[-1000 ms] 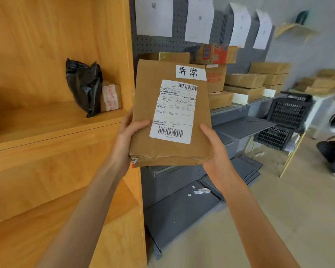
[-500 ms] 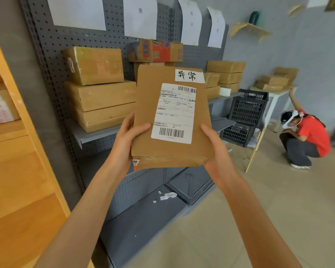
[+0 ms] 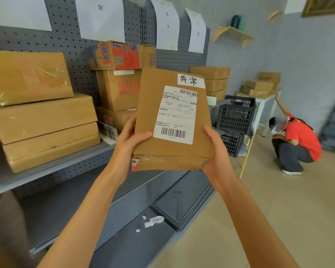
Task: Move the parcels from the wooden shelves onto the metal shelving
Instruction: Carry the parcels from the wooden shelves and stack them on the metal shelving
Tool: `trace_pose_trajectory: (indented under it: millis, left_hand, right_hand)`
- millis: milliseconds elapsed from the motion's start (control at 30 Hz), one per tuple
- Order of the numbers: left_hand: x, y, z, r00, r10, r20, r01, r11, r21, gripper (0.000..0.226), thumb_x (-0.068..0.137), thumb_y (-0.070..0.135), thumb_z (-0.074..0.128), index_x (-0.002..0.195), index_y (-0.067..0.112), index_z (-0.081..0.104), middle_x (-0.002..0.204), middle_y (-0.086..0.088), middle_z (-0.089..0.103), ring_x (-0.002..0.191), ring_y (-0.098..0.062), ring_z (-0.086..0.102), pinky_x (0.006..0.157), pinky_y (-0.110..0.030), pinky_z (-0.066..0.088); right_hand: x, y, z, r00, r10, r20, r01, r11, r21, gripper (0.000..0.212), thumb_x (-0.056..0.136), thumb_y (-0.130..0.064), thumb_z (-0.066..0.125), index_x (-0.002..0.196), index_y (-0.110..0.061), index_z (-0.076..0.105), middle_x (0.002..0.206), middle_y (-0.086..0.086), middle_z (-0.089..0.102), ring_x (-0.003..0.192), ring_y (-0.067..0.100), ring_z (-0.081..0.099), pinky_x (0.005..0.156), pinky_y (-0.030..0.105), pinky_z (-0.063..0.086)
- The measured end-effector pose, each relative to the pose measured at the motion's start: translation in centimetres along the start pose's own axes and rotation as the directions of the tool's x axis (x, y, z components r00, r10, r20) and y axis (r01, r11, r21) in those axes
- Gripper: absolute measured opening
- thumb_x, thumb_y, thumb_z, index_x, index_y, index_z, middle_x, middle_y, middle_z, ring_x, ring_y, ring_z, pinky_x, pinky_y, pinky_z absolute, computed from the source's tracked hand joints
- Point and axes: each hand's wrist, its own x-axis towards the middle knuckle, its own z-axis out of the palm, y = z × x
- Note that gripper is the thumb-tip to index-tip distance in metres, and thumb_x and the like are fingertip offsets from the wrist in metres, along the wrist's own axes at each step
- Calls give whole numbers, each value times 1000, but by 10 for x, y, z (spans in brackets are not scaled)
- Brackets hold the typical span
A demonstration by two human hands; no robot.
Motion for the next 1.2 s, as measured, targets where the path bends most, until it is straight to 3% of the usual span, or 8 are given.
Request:
trace_pose_trajectory:
  millis: [133,300,467,633,800,867,1067,1200]
  left_hand:
    - [66,-3,9,989,122,79,-128,988,84,73,64,39,61,134,23,47,124,9,61,112,-8,58,82,-18,47]
    - [142,-2,18,970,230,80,-240,958,154,64,67,46,59,128,42,42,142,6,47,129,-10,46,99,-22,42]
    - [197,5,25,959,269,-89,-233,928,290,86,65,53,58,142,20,40,139,1,50,125,-13,49,105,-37,41]
    - [249,17,34,901,357,-248,-271,907,321,31,95,19,46,125,18,49,98,19,57,73,21,55,62,-3,43]
    - [296,43,35,840,370,-396,-230,905,358,13,86,34,54,97,29,59,87,17,64,84,-1,61,70,-20,50]
    - [313,54,35,802,380,-461,-206,901,383,7,87,36,54,91,32,58,89,13,63,88,-8,59,71,-27,49]
    - [361,95,30,768,409,-494,-162,869,467,20,92,33,49,97,18,61,76,2,63,64,-11,59,59,-24,50]
    - [387,102,13,746,402,-531,-121,866,485,25,92,36,51,75,20,60,54,7,57,46,-7,54,47,-17,46]
  right_hand:
    - [69,-29,-3,999,-47,5,47,999,11,41,94,-43,47,130,-24,56,119,1,68,113,22,62,94,44,50]
    - [149,-61,-1,989,-123,81,120,992,43,39,95,-45,44,127,-26,58,120,0,68,115,22,61,98,46,48]
    - [218,-76,11,979,-142,148,133,989,68,44,95,-46,45,130,-23,58,121,2,67,116,22,61,102,49,45]
    - [284,-95,29,951,-211,224,184,973,136,46,95,-46,44,130,-20,58,122,5,66,116,23,60,97,43,49]
    - [347,-113,49,874,-266,407,210,962,177,38,101,-44,32,116,-23,59,112,1,66,111,16,59,106,43,42]
    - [371,-120,58,846,-269,461,214,962,169,41,101,-46,31,125,-23,55,118,0,64,116,15,57,107,42,41]
    - [434,-136,96,758,-286,586,278,955,106,85,75,-73,44,148,-32,32,149,-7,40,138,11,36,117,44,24]
    - [462,-133,119,701,-291,651,344,938,49,87,72,-74,47,148,-36,30,153,-11,32,142,8,26,118,48,18]
